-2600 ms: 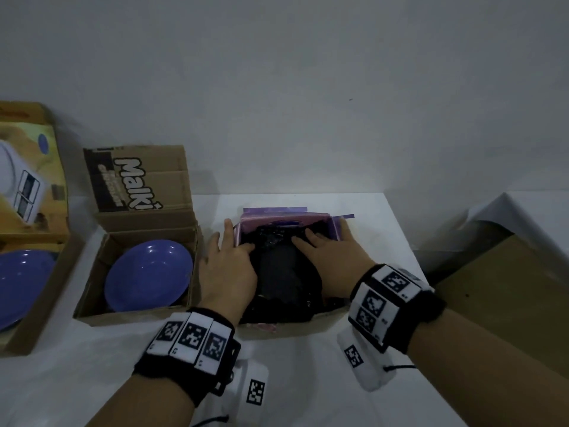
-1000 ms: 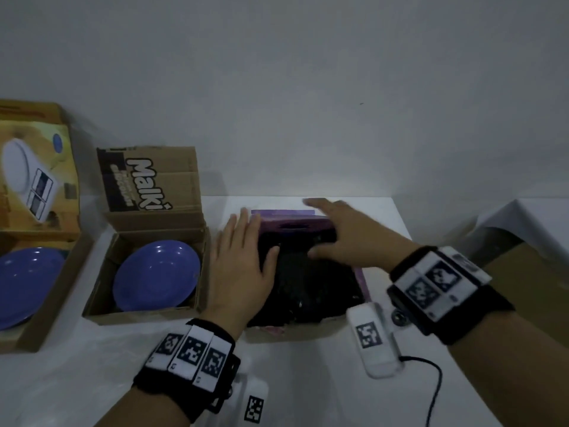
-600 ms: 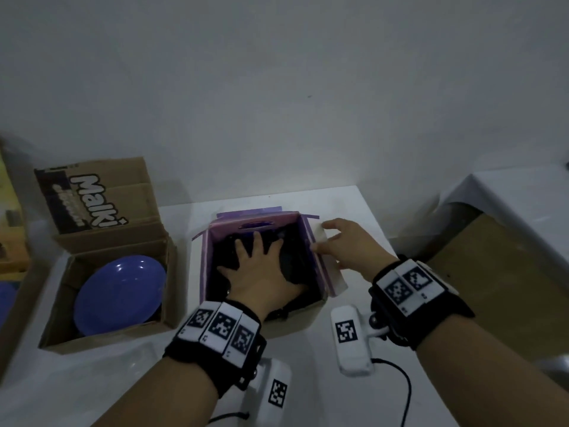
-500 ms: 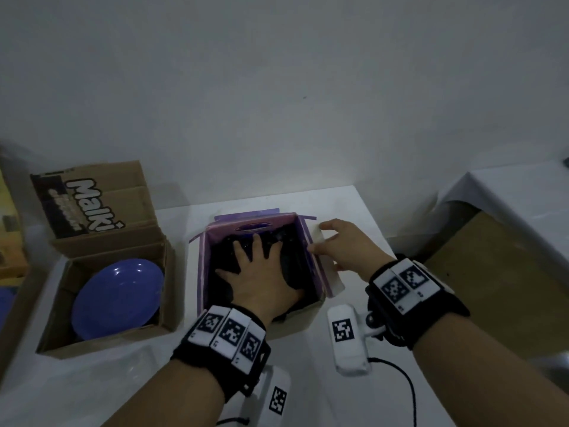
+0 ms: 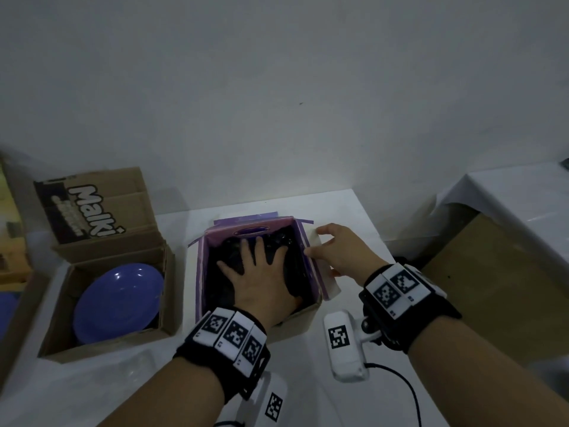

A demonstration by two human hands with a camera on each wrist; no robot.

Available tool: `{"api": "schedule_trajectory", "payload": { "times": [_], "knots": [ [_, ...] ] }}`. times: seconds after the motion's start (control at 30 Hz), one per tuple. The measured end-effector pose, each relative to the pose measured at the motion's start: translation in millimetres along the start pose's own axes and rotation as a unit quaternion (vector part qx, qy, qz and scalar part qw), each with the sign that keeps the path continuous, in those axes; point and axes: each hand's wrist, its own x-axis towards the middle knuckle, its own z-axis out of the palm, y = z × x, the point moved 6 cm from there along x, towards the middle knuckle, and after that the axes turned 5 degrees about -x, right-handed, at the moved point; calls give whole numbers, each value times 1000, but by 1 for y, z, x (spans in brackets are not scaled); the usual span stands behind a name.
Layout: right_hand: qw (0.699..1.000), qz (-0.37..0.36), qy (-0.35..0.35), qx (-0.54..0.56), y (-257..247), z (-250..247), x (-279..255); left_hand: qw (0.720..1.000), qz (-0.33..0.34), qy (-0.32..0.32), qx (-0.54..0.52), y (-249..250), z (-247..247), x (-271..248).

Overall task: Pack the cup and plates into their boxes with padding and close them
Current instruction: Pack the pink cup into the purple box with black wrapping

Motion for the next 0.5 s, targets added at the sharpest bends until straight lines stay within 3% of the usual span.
{"api": "schedule_trajectory", "payload": {
  "times": [0.13, 0.37, 0.5],
  "knots": [
    [1000, -4, 0, -3, 0, 1, -2, 993, 105, 33, 49, 12, -7, 7],
    [1000, -6, -1, 0, -1, 1, -3, 995, 89, -35, 28, 12, -8, 16],
    [1000, -10, 0, 5, 0, 2, -4, 990, 49, -131, -1, -1, -13, 15]
  ]
}}
